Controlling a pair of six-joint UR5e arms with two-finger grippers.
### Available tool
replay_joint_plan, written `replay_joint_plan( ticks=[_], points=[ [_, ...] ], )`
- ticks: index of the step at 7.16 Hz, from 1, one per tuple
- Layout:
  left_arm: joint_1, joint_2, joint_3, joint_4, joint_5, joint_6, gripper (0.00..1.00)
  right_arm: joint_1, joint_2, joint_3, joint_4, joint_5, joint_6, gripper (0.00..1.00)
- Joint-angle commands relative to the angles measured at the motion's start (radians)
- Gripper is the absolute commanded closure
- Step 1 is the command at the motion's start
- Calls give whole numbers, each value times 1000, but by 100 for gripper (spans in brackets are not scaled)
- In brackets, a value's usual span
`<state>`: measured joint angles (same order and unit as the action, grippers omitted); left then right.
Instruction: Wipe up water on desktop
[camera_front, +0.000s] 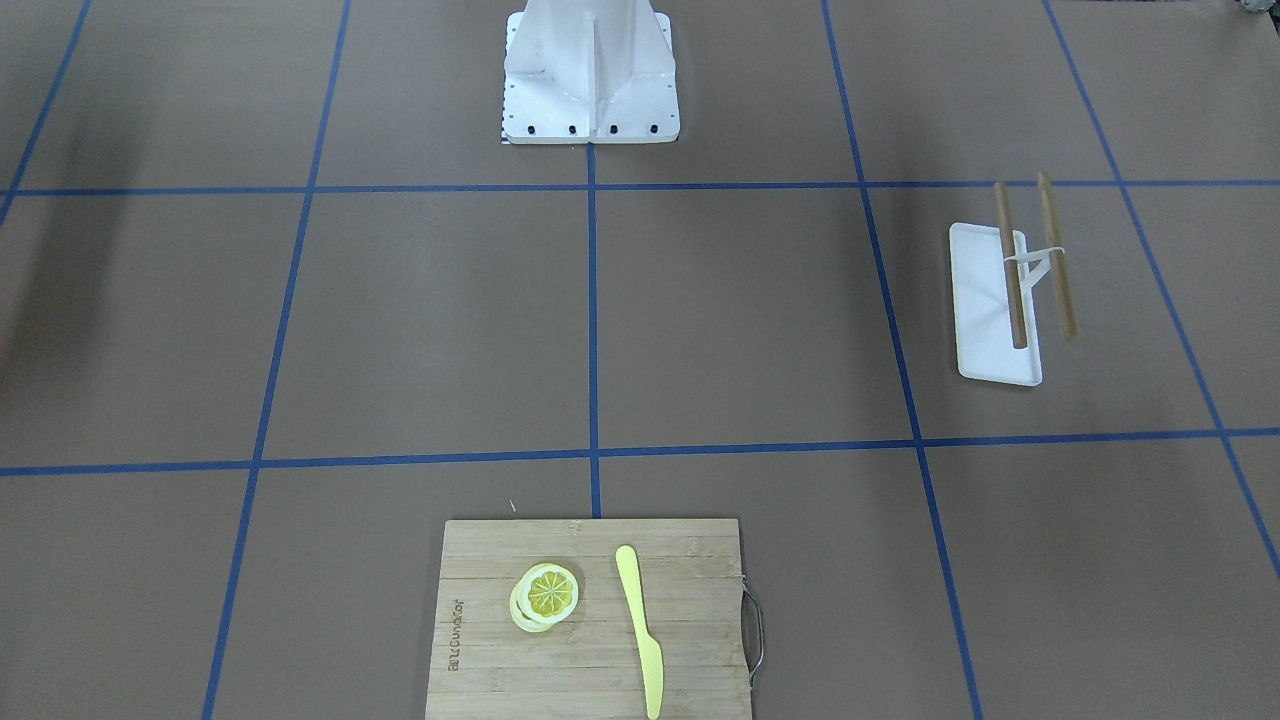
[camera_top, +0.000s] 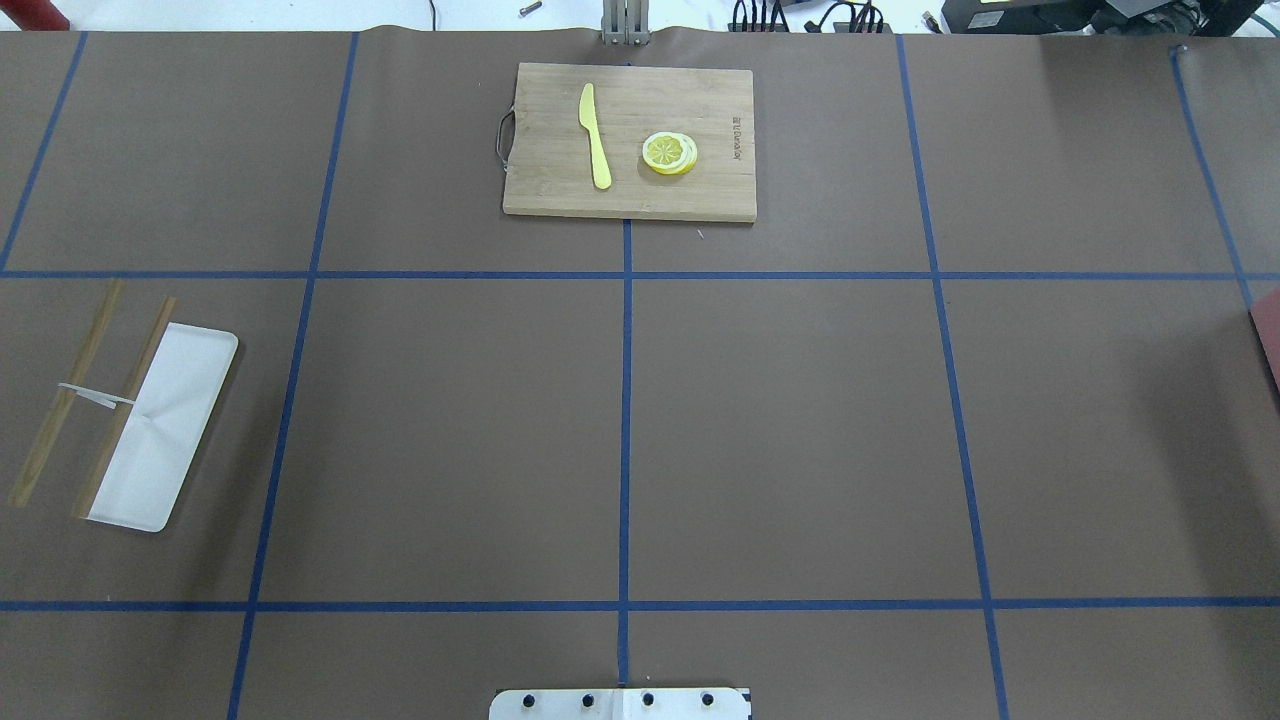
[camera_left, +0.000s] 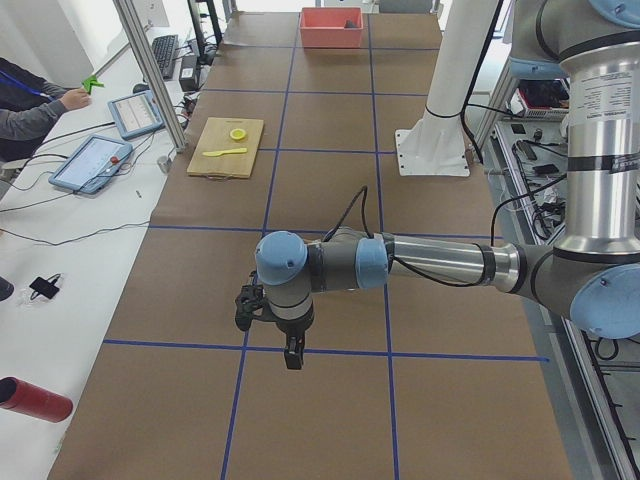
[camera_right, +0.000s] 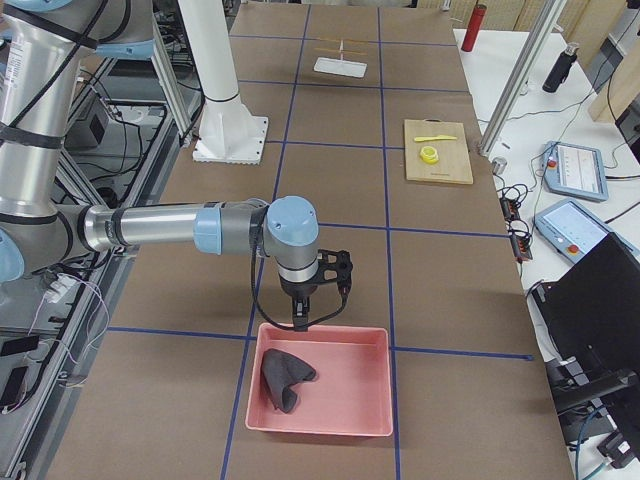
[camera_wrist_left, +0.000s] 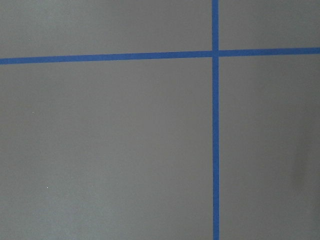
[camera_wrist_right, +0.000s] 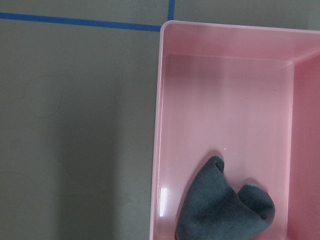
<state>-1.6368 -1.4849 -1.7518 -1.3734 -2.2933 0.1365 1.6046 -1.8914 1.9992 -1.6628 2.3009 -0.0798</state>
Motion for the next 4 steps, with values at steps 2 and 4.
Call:
replay_joint_plan(
  ticks=[2,4],
  points=[
    [0,0,11,-1,0,0,1,0,0,18,-3,8,0,0],
    [0,0,12,-1,0,0,1,0,0,21,-3,14,0,0]
  ],
)
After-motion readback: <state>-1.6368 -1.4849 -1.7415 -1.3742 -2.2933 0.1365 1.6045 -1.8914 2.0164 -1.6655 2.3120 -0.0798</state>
